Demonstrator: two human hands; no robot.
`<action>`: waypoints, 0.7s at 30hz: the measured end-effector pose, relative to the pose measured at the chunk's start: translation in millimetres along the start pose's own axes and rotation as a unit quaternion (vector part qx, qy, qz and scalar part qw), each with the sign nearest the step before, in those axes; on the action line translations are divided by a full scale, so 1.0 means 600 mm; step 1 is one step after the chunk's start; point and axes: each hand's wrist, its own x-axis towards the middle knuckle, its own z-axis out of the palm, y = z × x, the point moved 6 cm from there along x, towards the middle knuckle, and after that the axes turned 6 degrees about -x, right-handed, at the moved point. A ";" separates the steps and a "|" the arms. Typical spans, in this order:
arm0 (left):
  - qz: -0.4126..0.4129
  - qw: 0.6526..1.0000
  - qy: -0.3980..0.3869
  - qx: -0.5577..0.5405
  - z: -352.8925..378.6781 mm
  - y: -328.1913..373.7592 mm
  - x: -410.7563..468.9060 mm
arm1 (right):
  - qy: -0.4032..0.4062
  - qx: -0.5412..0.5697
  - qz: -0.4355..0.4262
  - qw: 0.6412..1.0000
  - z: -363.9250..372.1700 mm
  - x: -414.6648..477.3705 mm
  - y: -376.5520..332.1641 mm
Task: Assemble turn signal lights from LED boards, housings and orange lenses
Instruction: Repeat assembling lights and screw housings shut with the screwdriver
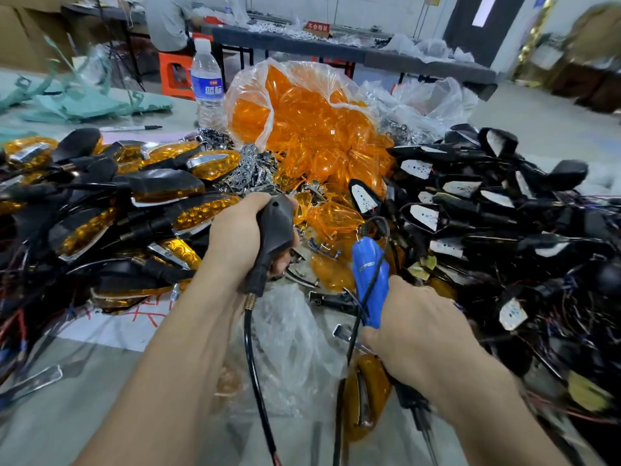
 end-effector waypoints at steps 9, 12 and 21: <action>-0.032 0.996 -0.027 -0.073 0.006 0.004 -0.011 | 0.053 0.069 0.108 0.990 0.015 0.038 0.013; -0.040 0.997 -0.020 -0.070 0.005 0.000 -0.007 | 0.023 0.296 0.119 0.947 0.010 0.044 0.031; -0.011 0.993 0.070 0.093 0.003 -0.005 -0.005 | -0.075 0.757 0.012 0.649 -0.066 0.097 0.028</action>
